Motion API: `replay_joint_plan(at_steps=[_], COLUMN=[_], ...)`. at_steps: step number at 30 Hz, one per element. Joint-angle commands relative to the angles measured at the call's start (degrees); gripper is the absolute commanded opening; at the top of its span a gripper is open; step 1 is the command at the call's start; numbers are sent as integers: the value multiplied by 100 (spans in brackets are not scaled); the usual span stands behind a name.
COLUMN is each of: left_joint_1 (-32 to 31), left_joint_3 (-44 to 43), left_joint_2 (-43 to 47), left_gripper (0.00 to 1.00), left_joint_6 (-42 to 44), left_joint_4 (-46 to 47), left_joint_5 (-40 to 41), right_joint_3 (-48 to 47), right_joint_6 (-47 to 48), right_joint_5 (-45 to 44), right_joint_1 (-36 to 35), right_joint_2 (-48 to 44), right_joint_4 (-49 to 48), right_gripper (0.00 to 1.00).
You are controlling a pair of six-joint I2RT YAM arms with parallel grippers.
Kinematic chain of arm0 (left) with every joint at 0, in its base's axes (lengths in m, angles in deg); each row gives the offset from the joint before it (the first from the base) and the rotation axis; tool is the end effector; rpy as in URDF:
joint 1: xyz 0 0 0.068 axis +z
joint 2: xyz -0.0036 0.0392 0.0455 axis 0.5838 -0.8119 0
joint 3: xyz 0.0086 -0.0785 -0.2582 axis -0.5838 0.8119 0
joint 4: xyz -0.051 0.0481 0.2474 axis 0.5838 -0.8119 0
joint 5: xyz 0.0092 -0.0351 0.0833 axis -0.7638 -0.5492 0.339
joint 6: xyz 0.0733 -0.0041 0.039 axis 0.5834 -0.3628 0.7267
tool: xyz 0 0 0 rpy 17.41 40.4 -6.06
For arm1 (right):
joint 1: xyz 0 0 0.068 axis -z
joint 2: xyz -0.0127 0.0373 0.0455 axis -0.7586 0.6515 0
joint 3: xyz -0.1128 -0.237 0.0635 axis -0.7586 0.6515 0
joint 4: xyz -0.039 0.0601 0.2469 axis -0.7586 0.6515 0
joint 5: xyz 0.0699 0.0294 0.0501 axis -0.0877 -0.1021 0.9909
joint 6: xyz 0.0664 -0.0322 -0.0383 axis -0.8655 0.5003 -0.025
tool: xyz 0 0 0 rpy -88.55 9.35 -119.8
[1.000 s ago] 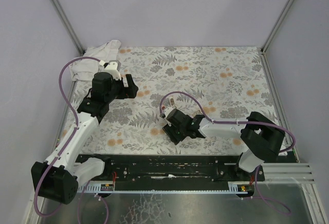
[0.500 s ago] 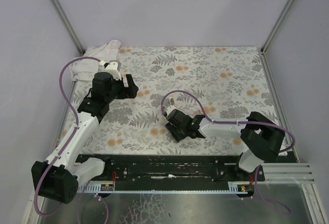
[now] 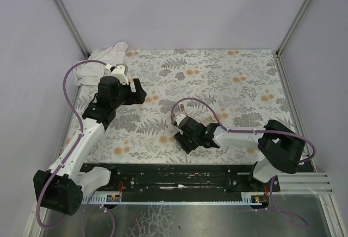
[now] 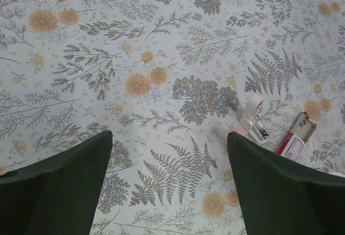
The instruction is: Load the staples into the stapler
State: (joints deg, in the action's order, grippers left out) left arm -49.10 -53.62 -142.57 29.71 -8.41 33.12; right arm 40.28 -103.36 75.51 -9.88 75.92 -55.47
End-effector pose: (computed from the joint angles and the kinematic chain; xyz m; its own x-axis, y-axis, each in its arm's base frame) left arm 0.2618 -0.0704 0.2933 -0.4997 -0.0822 -0.8623 0.2313 0.9467 -0.2243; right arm 0.1683 0.2731 0.1306 -0.6128 -0.5205 -0.5946 -0.7016 0.7046 0.1062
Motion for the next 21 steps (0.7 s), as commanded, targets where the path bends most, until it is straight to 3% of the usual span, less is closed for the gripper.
replay_joint_plan(at_steps=[1,21], left_joint_1=[47,48], left_joint_3=[-5,-15], left_joint_2=[-25,-55], left_gripper=[86,86], left_joint_6=[10,10], left_joint_4=[95,78], left_joint_5=[-54,-26], right_joint_3=[-112,-66], right_joint_6=[9,55], right_joint_5=[150,-315], right_joint_1=[-37,-38], right_joint_2=[19,151], right_joint_4=[-273,-224], right_gripper=[59,57])
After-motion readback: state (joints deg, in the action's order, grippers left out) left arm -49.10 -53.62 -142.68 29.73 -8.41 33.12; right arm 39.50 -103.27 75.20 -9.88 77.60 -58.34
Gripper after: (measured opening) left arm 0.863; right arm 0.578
